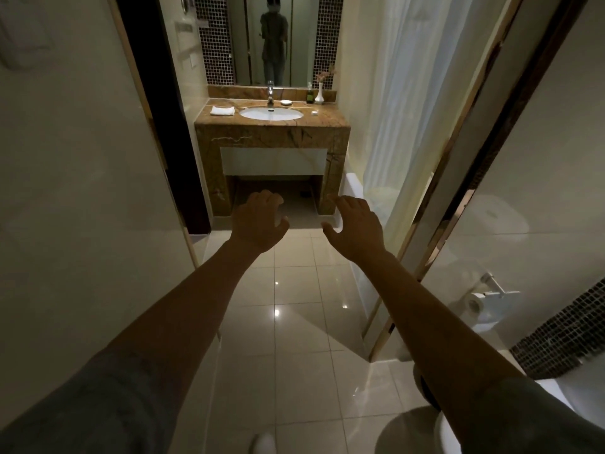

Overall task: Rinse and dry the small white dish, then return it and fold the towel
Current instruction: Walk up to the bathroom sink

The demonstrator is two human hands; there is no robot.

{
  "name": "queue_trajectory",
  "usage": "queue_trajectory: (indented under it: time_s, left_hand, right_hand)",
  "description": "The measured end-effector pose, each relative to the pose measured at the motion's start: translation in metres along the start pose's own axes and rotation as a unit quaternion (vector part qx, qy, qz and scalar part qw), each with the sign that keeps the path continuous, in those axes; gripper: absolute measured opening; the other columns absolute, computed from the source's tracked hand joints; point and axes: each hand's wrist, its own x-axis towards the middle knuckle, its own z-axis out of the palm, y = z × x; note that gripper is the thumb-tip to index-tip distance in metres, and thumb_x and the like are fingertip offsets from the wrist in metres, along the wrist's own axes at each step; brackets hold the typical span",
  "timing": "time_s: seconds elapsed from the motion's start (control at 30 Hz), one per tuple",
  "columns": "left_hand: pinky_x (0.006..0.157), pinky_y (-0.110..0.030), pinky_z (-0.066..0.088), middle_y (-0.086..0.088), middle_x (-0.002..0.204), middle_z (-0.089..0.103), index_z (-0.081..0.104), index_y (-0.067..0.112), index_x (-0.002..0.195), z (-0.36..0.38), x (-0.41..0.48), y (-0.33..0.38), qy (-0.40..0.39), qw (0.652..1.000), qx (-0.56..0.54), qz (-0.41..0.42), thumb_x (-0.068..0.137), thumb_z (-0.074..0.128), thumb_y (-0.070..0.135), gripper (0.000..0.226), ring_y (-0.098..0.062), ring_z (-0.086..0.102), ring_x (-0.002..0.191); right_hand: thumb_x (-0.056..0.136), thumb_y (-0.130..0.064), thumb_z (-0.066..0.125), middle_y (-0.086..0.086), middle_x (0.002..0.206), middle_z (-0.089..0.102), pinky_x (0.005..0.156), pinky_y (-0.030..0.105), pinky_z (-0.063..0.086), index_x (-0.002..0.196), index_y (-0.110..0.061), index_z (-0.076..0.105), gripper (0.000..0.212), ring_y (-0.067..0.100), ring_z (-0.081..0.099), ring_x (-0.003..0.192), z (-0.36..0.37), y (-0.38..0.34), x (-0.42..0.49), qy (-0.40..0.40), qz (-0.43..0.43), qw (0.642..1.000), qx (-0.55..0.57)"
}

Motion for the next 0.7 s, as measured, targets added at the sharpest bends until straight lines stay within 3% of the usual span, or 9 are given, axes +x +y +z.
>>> queue_trajectory:
  time_s: [0.5, 0.7]
  left_hand:
    - [0.087, -0.042, 0.051, -0.009, 0.122, 0.059, 0.052, 0.014, 0.125, 0.063, 0.154, -0.101, -0.021, 0.999, -0.021, -0.020, 0.085, 0.059, 0.035, 0.046, -0.027, 0.055, 0.111]
    - [0.087, -0.039, 0.045, -0.008, 0.122, 0.060, 0.053, 0.015, 0.124, 0.092, 0.211, -0.117, -0.014, 0.999, -0.032, -0.023, 0.085, 0.058, 0.035, 0.044, -0.026, 0.055, 0.112]
  right_hand:
    - [0.088, -0.043, 0.060, 0.007, 0.142, 0.051, 0.104, 0.043, 0.041, 0.140, -0.019, 0.042, 0.060, 0.027, 0.045, 0.132, 0.069, 0.012, 0.176, -0.003, 0.039, 0.999, 0.002]
    - [0.087, -0.040, 0.061, 0.006, 0.139, 0.053, 0.102, 0.042, 0.043, 0.138, -0.020, 0.044, 0.057, 0.026, 0.048, 0.129, 0.094, 0.026, 0.238, -0.009, 0.031, 0.999, -0.002]
